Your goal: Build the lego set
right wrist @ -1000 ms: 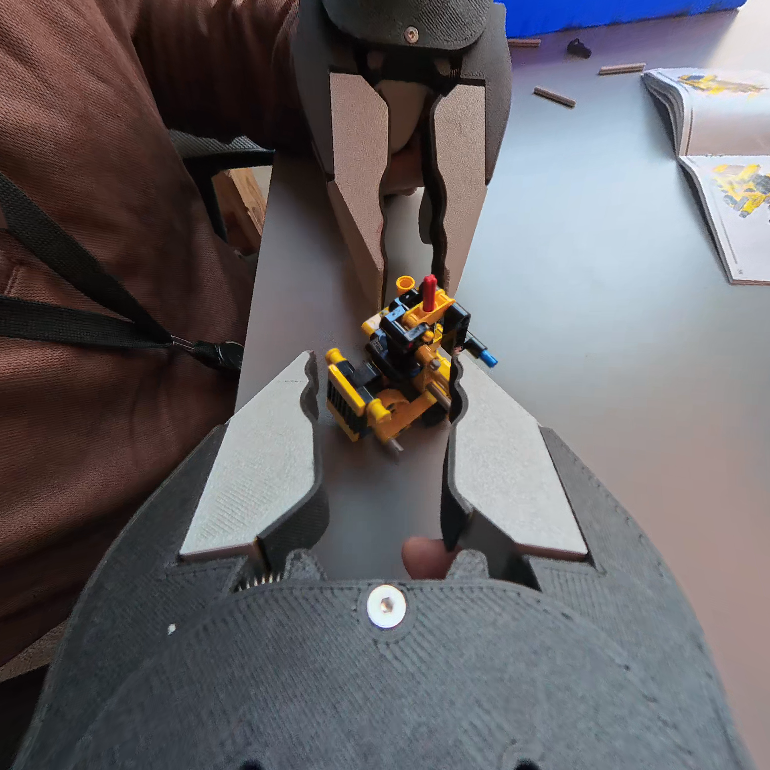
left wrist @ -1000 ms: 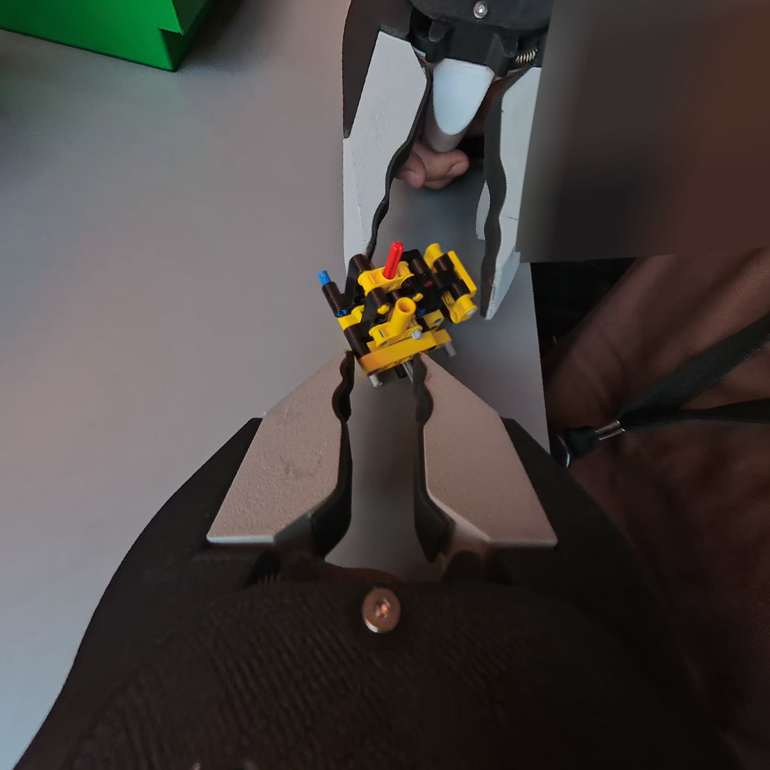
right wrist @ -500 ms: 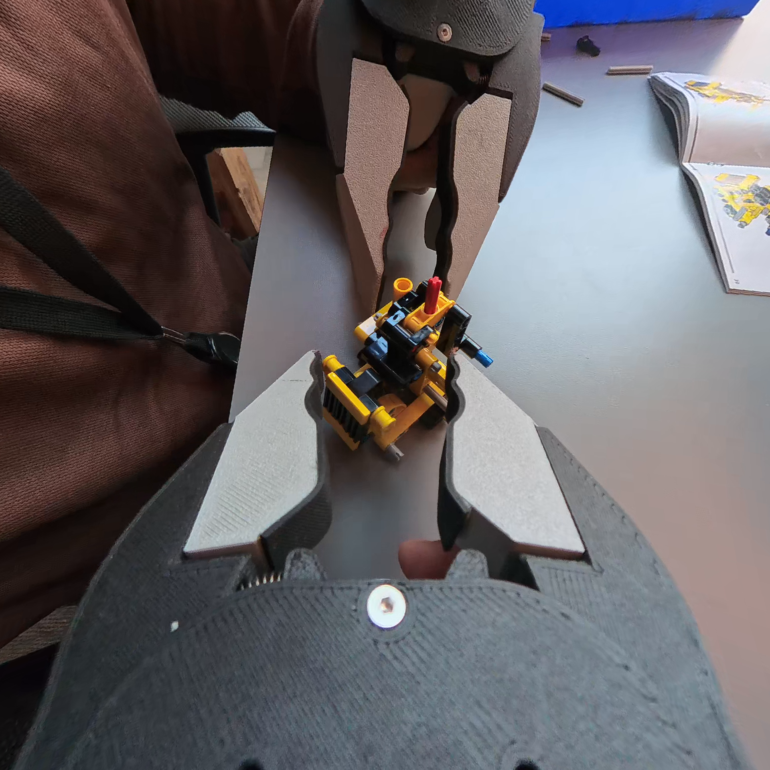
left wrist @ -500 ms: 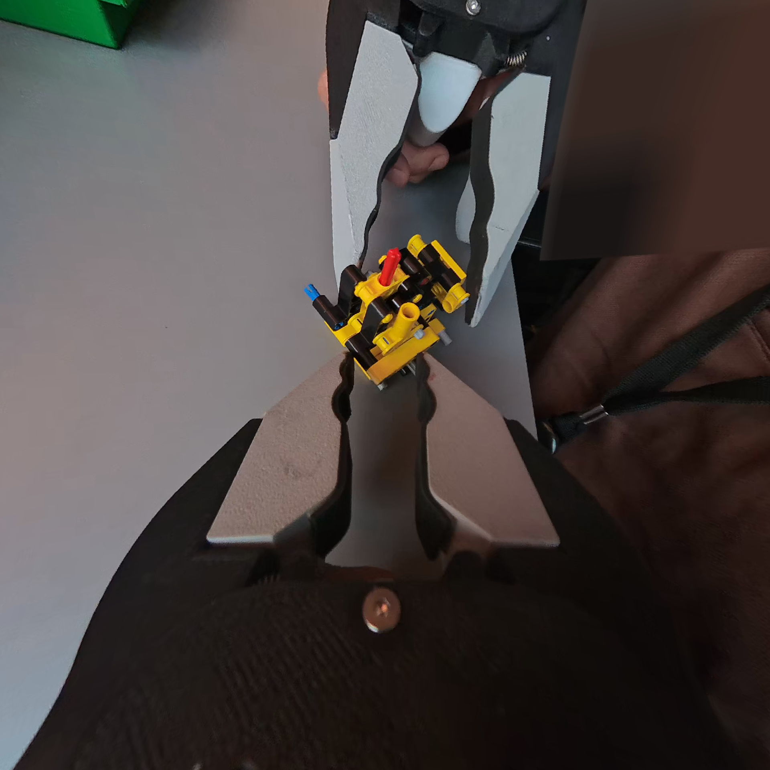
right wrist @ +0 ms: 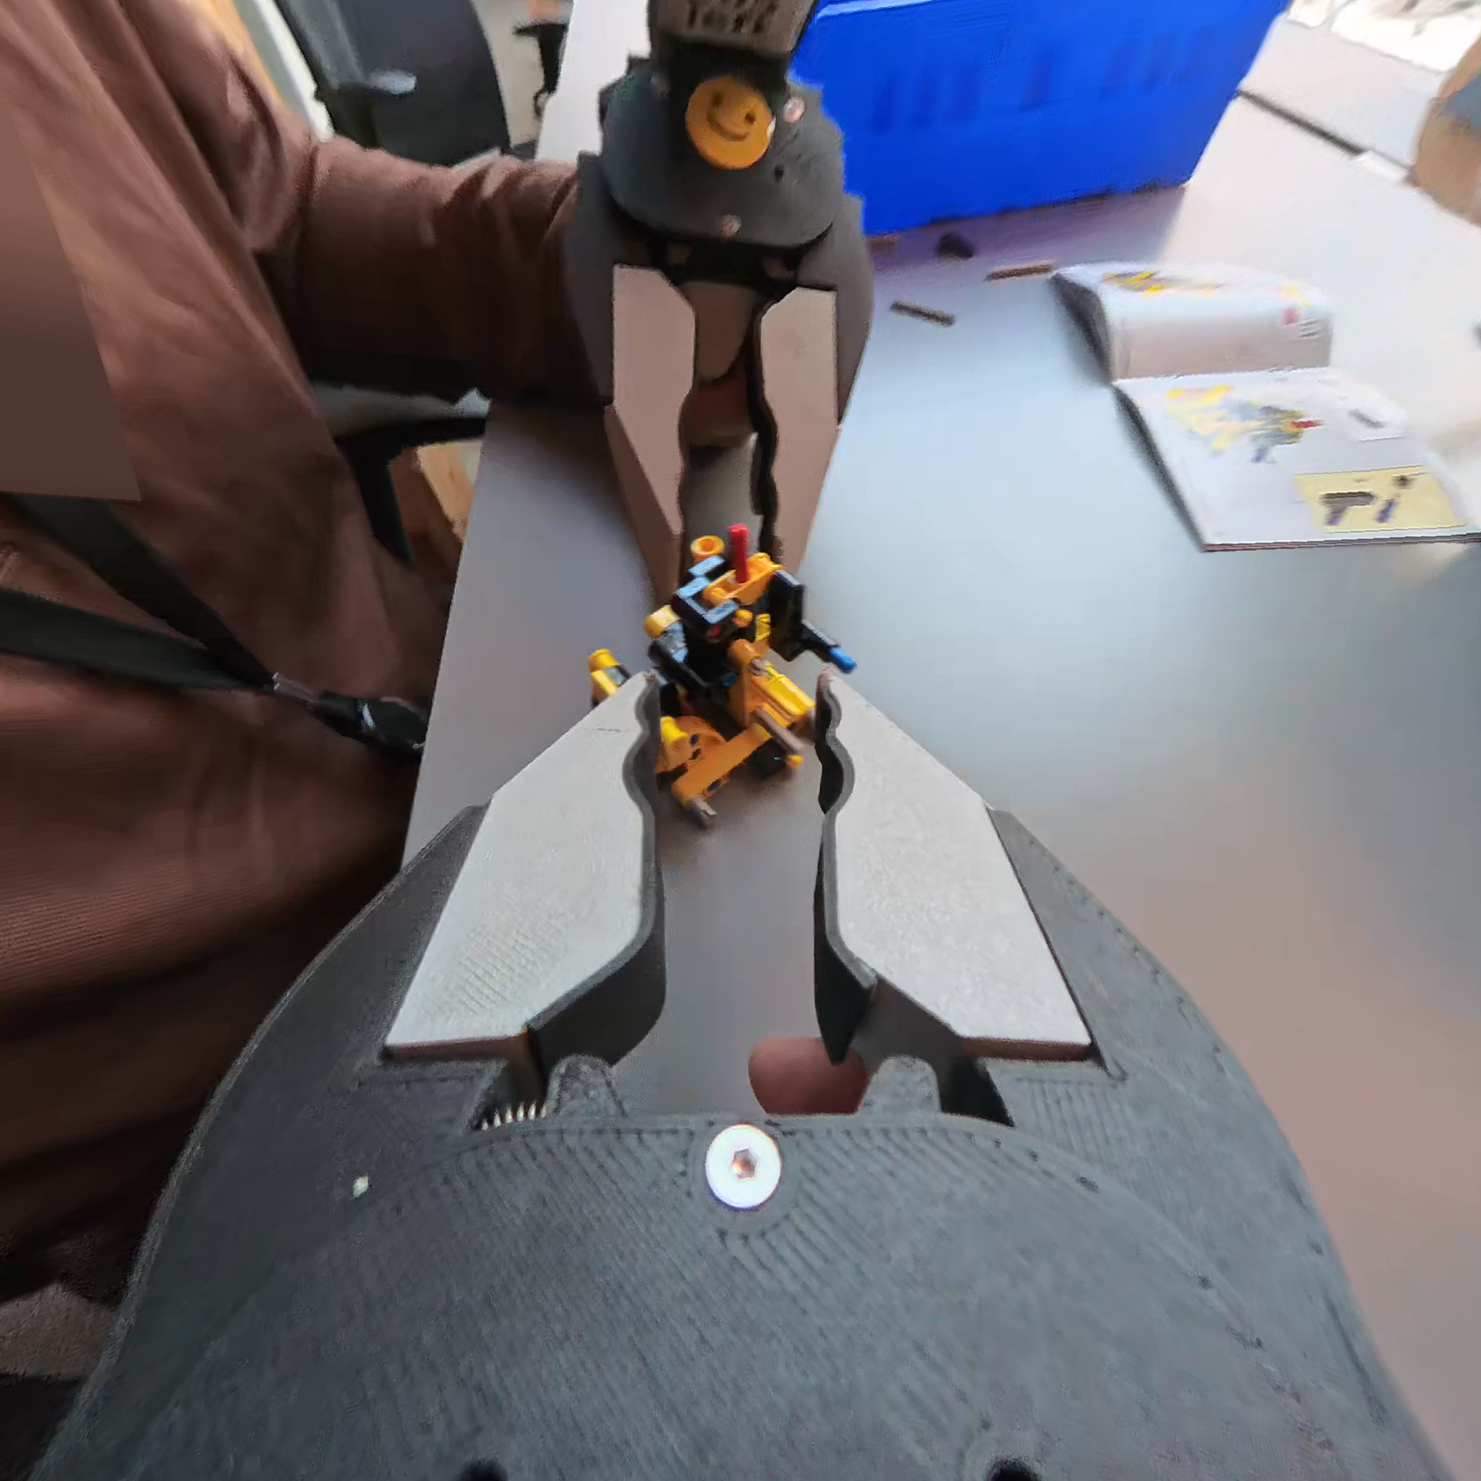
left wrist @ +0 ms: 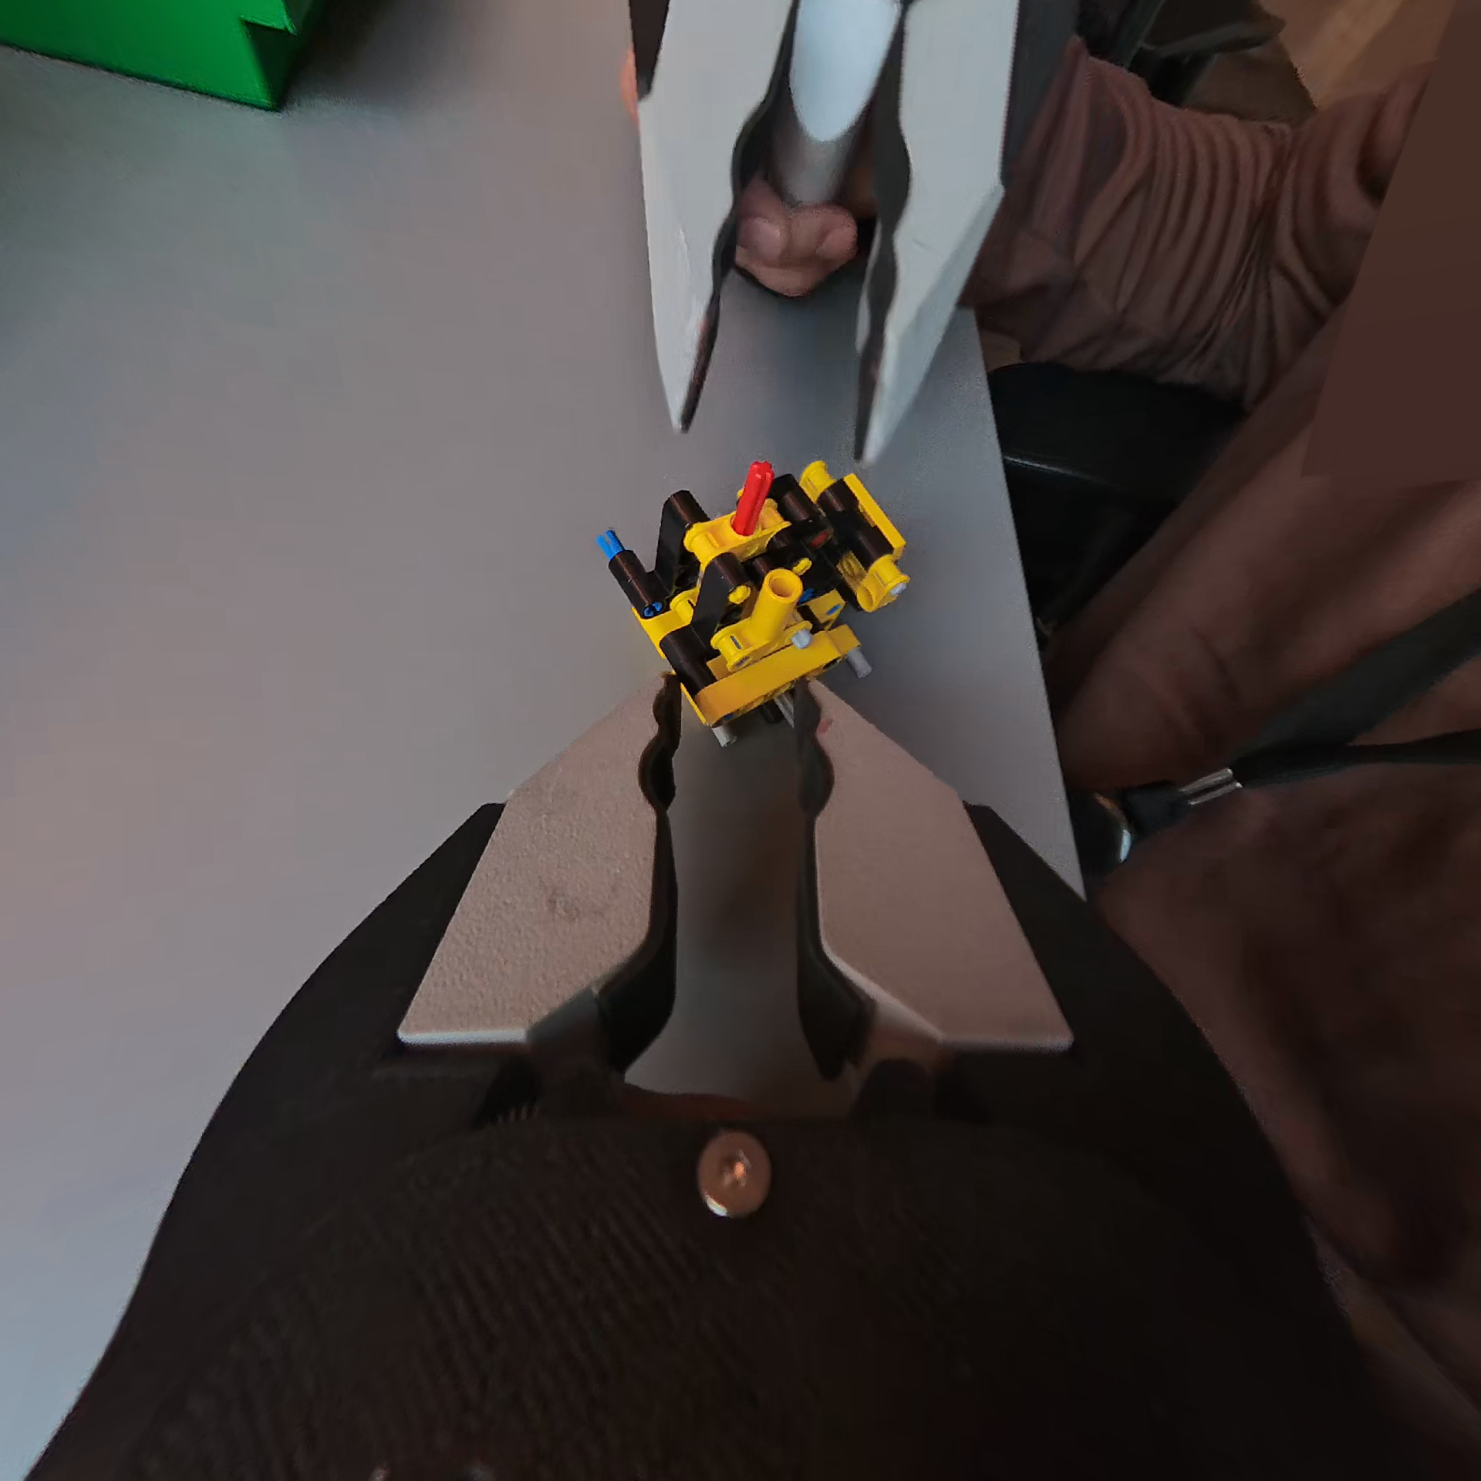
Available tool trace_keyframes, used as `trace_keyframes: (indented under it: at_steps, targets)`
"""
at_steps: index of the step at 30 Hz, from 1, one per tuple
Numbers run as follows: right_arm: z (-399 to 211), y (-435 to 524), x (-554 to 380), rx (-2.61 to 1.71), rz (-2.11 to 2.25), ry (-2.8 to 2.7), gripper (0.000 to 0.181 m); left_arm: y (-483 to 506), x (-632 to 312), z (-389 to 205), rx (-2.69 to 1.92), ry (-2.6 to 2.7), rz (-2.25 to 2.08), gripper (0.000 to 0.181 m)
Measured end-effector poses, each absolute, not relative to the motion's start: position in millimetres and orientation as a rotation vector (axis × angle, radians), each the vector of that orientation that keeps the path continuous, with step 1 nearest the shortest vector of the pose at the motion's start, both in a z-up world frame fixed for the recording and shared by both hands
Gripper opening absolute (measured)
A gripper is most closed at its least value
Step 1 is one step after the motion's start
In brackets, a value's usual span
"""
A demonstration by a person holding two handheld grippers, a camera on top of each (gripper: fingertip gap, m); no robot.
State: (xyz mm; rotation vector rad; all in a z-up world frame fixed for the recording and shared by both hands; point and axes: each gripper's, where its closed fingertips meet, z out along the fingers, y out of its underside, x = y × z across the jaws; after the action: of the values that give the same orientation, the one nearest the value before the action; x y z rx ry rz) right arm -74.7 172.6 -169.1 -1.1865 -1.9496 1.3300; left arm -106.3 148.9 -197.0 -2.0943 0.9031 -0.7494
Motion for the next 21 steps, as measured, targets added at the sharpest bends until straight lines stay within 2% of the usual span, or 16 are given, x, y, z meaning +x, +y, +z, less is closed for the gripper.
trace_keyframes:
  at_steps: [8, 12, 15, 21]
  targets:
    - [-170.2, 187.8, -106.7, -1.144, 1.183, -2.002, 0.034, 150.5, -127.9, -179.4, -2.035, 0.796, -0.975, 0.021]
    - [-164.9, 174.0, -109.6, -1.061, 1.323, -2.118, 0.019, 141.2, -134.4, -184.4, -2.079, 0.749, -0.902, 0.022]
    - [-166.1, 169.7, -108.7, -1.040, 1.381, -2.151, 0.017, 137.2, -127.6, -186.1, -2.095, 0.688, -0.842, 0.026]
    - [-176.9, 164.5, -106.4, -1.115, 1.333, -2.150, 0.000, 158.0, -120.2, -170.1, -2.007, 0.530, -0.856, 0.012]
